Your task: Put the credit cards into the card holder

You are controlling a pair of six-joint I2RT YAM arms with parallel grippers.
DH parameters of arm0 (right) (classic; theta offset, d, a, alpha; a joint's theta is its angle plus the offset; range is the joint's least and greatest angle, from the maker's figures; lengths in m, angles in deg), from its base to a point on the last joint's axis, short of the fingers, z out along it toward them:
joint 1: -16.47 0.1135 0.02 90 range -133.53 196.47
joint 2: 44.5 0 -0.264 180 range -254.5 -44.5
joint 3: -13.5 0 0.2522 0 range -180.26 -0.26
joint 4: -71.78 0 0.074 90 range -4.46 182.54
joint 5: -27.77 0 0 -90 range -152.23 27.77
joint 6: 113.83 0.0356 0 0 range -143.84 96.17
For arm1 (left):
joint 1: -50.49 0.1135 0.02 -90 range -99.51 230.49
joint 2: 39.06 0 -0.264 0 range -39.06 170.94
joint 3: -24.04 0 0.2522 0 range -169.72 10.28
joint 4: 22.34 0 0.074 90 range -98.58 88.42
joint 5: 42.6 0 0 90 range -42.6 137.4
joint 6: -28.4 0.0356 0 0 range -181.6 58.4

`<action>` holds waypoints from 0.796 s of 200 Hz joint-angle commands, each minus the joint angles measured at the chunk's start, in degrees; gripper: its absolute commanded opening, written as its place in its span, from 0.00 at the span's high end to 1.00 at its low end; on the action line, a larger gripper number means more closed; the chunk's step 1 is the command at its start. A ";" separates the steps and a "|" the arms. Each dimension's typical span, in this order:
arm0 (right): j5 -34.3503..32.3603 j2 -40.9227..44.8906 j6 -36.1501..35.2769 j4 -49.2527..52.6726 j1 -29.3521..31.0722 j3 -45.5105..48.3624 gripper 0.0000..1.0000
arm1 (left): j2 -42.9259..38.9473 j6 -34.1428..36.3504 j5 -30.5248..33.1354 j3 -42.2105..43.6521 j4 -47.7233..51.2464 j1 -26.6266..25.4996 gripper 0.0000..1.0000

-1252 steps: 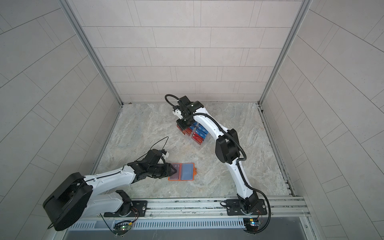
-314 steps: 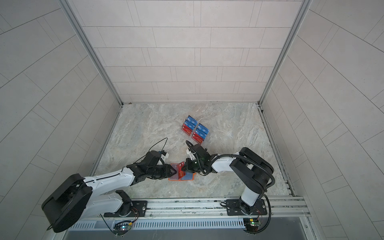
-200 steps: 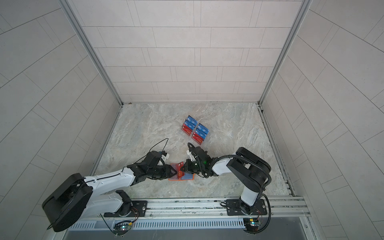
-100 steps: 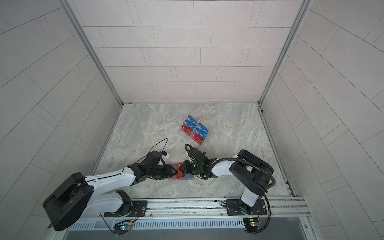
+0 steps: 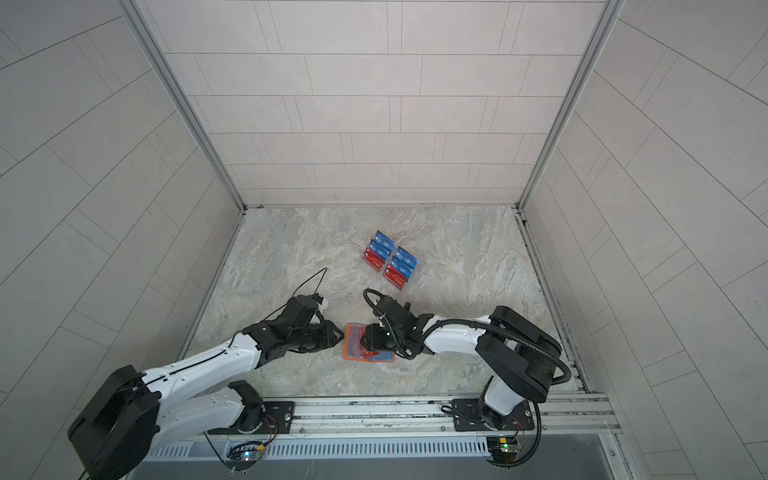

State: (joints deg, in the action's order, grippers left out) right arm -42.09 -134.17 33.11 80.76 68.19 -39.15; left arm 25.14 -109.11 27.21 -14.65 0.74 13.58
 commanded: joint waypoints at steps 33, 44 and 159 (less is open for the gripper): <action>-0.49 -0.25 -1.88 8.74 0.57 -1.29 0.46 | 2.72 3.33 -4.94 -0.96 -4.01 -0.08 0.73; 0.02 -1.04 -1.98 9.25 0.87 -1.96 0.46 | 3.41 3.65 -5.91 -1.00 -4.84 -0.27 0.73; 0.33 -4.56 4.81 2.13 3.82 -4.34 0.46 | 6.00 1.32 -5.83 2.51 -9.54 -2.64 0.88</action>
State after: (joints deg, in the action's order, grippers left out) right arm -40.91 -136.77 36.89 81.11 71.30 -41.93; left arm 31.02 -107.23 21.46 -13.23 -6.99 11.42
